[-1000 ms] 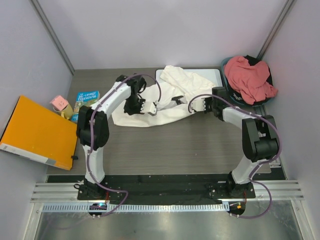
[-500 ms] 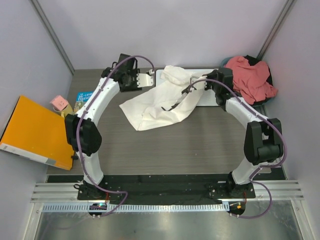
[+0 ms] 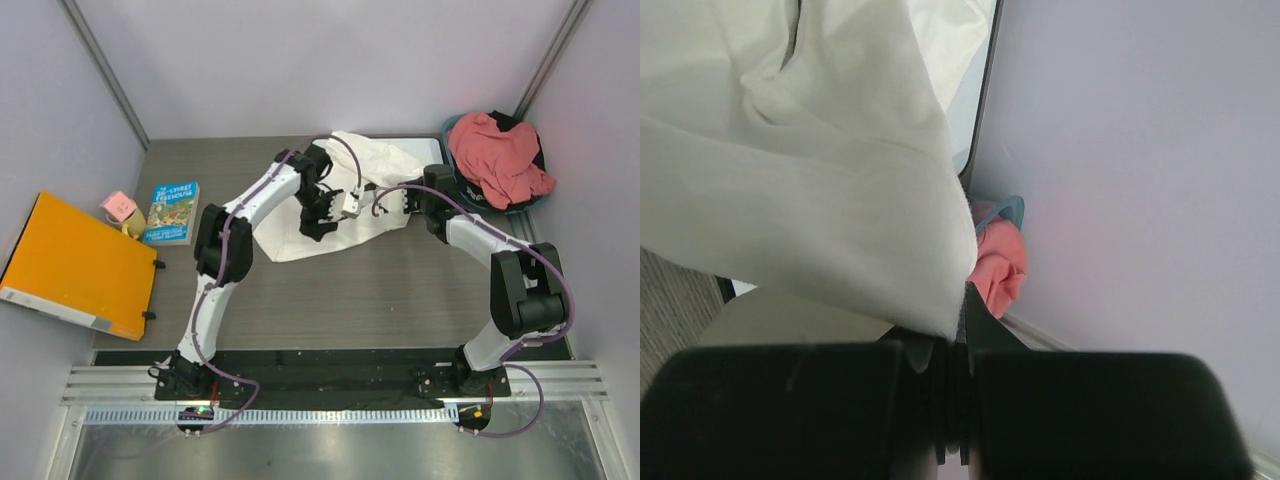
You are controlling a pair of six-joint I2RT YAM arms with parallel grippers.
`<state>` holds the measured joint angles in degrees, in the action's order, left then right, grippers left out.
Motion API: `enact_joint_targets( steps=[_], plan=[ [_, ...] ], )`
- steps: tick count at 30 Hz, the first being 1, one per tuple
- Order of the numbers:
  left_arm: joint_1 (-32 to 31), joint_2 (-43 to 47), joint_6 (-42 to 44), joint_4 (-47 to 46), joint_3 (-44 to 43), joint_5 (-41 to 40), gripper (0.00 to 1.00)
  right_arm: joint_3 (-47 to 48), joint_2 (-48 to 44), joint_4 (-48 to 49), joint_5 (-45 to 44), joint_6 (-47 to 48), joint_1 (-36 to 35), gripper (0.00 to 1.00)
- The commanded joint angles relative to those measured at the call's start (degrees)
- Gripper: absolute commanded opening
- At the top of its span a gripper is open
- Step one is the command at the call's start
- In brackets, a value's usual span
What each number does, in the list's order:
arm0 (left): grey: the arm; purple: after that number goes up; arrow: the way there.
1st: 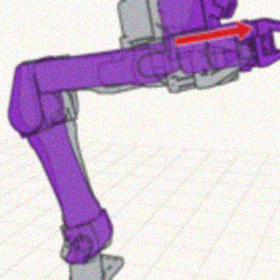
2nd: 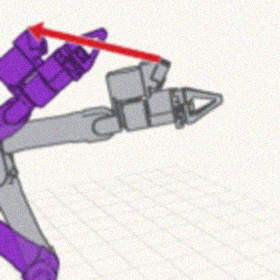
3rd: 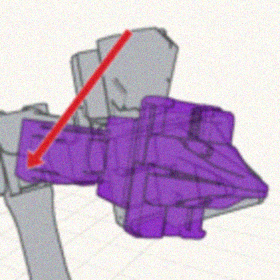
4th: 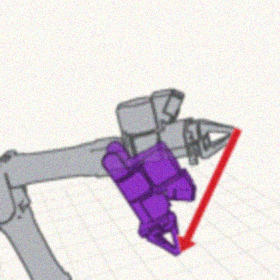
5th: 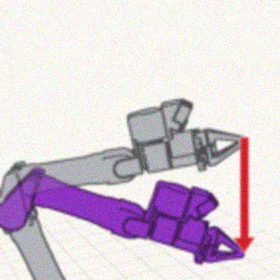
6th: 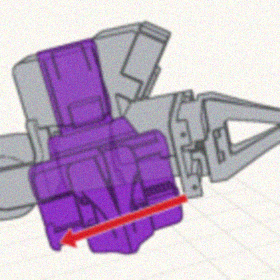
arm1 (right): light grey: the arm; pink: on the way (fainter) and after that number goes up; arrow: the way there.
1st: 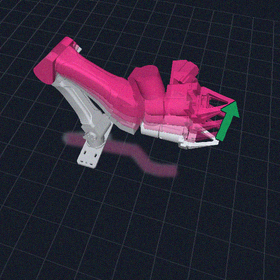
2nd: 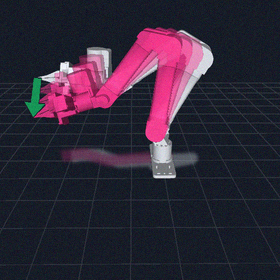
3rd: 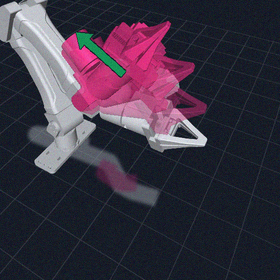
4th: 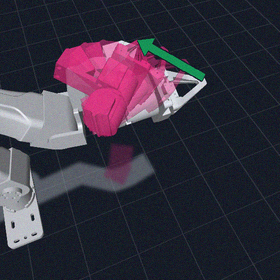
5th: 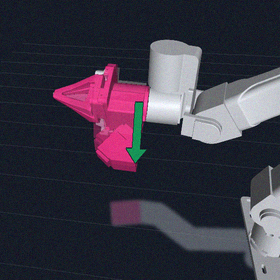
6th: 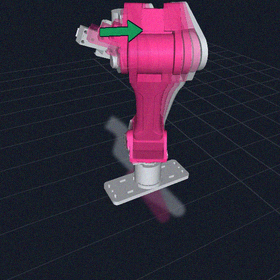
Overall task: Fold and stack the t-shirts
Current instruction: Fold the flattened tshirt in 1/3 of the way
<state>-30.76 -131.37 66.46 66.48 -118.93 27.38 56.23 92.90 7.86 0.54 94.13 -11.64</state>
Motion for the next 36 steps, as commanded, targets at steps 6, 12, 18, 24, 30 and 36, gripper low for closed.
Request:
enact_joint_targets(
  steps=[6, 12, 18, 24, 30, 36],
  plan=[
    [0.9, -8.4, 6.1, 13.1, -16.9, 11.6, 0.60, -0.9, -3.4, 1.5, -2.6, -2.7, -0.5, 0.01],
    [0.9, -9.3, 8.9, 18.2, -15.1, 11.6, 0.59, 0.3, -2.8, 0.9, -2.7, -3.2, -0.5, 0.01],
    [0.8, -9.2, 9.9, 18.9, -11.1, 9.3, 0.63, 1.9, -1.9, 0.7, -2.2, -2.8, -0.5, 0.01],
    [0.7, -8.7, 3.7, 13.3, -7.9, 2.4, 0.00, 2.7, -2.4, 0.7, -1.9, -2.5, -0.4, 0.01],
    [2.8, 0.9, -7.2, 5.5, -9.9, -9.9, 0.00, 3.4, -3.6, 3.6, -4.2, -1.3, 0.1, 0.01],
    [3.5, 18.0, 1.4, -14.2, -4.6, -41.7, 0.00, 8.8, -2.0, 14.5, -7.7, -1.2, 1.0, 0.01]
  ],
)
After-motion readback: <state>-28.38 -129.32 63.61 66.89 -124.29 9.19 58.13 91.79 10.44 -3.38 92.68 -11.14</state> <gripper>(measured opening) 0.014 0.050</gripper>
